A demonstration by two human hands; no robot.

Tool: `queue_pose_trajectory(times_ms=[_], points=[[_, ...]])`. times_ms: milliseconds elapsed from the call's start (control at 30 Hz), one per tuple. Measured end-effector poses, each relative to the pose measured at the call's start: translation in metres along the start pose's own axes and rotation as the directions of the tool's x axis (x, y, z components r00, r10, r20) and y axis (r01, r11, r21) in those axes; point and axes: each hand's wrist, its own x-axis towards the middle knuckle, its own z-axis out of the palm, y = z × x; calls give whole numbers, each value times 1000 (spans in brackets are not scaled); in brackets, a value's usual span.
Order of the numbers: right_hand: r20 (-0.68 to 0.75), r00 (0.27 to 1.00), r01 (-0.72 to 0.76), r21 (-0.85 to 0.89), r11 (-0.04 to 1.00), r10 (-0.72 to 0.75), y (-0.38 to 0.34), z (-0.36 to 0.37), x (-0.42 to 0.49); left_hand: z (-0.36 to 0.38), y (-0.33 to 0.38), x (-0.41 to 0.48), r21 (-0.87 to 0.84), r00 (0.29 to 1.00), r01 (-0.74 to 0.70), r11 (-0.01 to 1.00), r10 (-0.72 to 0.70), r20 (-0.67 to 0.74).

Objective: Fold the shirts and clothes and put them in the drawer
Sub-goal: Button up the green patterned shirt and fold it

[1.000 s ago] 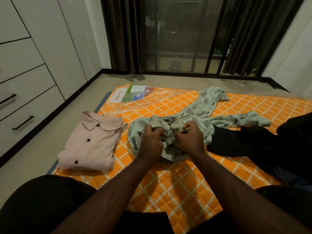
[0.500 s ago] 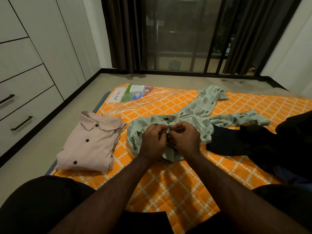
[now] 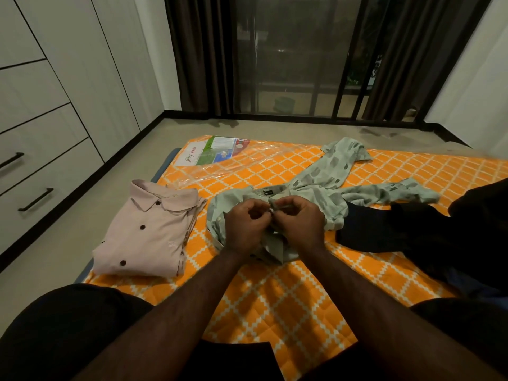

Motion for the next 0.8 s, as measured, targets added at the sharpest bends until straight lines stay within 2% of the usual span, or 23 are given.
queue_pose_trajectory(times_ms=[167, 467, 667, 800], points=[[27, 999, -42, 31, 999, 41, 3, -4, 3, -1, 1, 0, -115, 999, 49, 992, -47, 27], [135, 989, -80, 103, 991, 66, 7, -6, 7, -6, -6, 3, -145, 996, 42, 989, -30, 84], [231, 967, -142, 133, 981, 108, 3, -16, 10, -11, -8, 8, -69, 986, -13, 998, 24, 162], [208, 975, -87, 27, 996, 79, 7, -17, 13, -11, -9, 7, 5, 977, -66, 998, 63, 202]])
